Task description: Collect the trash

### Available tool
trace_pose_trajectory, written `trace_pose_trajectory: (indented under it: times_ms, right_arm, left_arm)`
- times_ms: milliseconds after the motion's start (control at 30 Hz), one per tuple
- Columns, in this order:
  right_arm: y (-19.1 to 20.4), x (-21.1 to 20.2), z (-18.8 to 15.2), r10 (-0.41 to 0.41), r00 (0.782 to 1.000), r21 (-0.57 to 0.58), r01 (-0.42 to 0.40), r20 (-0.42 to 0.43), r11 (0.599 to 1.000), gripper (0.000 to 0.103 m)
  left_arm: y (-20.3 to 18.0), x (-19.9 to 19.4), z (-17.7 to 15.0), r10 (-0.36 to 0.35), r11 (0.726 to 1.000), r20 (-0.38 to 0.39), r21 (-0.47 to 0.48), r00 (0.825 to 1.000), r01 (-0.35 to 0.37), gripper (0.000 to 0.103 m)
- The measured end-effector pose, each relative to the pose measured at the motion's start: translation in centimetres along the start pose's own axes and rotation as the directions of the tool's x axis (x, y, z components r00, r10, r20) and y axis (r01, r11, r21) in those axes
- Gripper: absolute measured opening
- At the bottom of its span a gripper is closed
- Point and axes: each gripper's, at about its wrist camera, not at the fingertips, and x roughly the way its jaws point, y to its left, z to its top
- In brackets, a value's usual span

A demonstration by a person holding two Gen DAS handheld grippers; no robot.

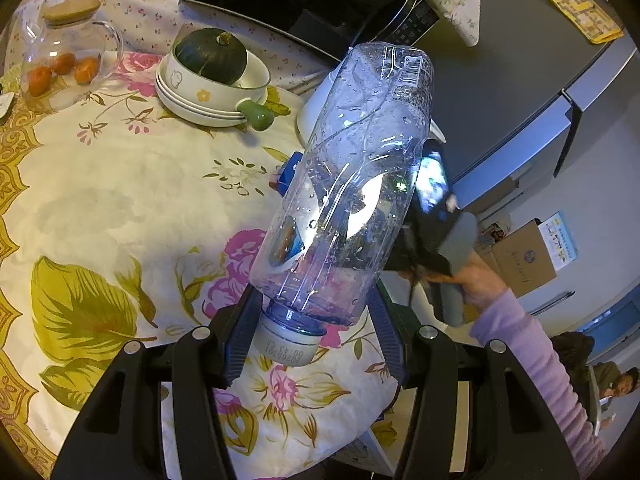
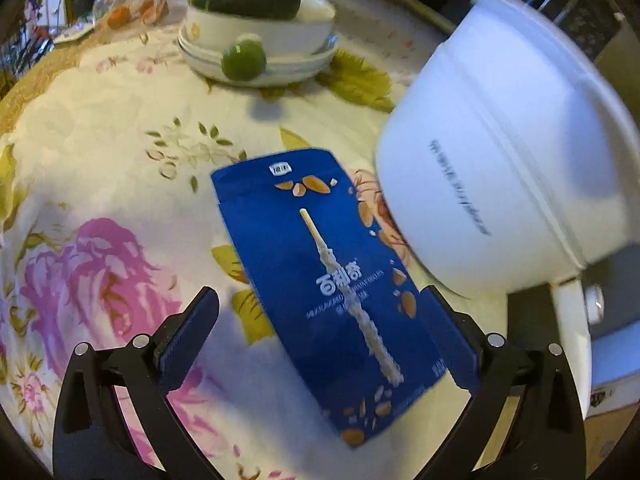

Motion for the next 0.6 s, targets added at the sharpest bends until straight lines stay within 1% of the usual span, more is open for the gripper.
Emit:
trace_pose_trajectory:
  times_ms: [33, 67, 200, 267, 367, 433, 467, 533, 567, 600]
  right_arm:
    - [0.0, 0.8, 0.2, 0.009, 1.000, -0.008, -0.010, -0.022, 1.000, 0.096]
    - [-0.1, 1.2, 0.4, 0.020, 1.000, -0.001, -0.020, -0.024, 1.000, 0.096]
    - [-1.0, 1.7, 0.5, 0.070, 0.997, 0.102, -0.067, -0.026, 0.993, 0.095]
    - [-0.7, 1.3, -0.1, 0.056, 0.998, 0.115, -0.055, -0.005, 0.992, 0.090]
    - [-0.3, 0.3, -0.6, 0.034, 0.999, 0.147, -0.035, 0.012, 0.989, 0.073]
    - [0.3, -0.6, -0.8, 0.005, 1.000, 0.179, -0.008, 0.016, 0.984, 0.054]
    - [0.6, -1.1, -1.1, -0.005, 1.000, 0.194, 0.001, 0.020, 0.981, 0.049]
    - [1.1, -1.9, -1.7, -0.012, 1.000, 0.239, 0.006, 0.026, 0.971, 0.030]
    - [1.0, -2.1, -1.8, -0.010, 0.999, 0.269, 0.001, 0.031, 0.963, 0.025]
    - [0.9, -2.6, -2.1, -0.005, 0.999, 0.301, -0.006, 0.035, 0.954, 0.013]
  left_arm:
    - [0.0, 0.0, 0.0, 0.001, 1.000, 0.002, 0.001, 1.000, -0.001, 0.054]
    - [0.1, -0.1, 0.0, 0.001, 1.000, 0.001, 0.001, 1.000, -0.001, 0.054]
    - [0.3, 0.0, 0.1, 0.011, 1.000, 0.001, -0.003, 1.000, -0.011, 0.054]
    - [0.5, 0.0, 0.2, 0.012, 1.000, -0.001, -0.013, 1.000, -0.013, 0.054]
    - [0.5, -0.1, 0.0, 0.015, 1.000, 0.000, -0.017, 1.000, -0.015, 0.054]
    - [0.4, -0.3, 0.0, 0.019, 1.000, 0.006, -0.014, 1.000, -0.019, 0.054]
    - [0.3, -0.4, 0.0, 0.020, 1.000, 0.010, -0.014, 1.000, -0.020, 0.054]
    - [0.2, -0.6, -0.2, 0.022, 1.000, 0.015, -0.014, 1.000, -0.021, 0.054]
    - [0.2, -0.7, -0.3, 0.023, 1.000, 0.018, -0.016, 1.000, -0.023, 0.054]
    - [0.2, -0.8, -0.3, 0.023, 1.000, 0.020, -0.018, 1.000, -0.023, 0.054]
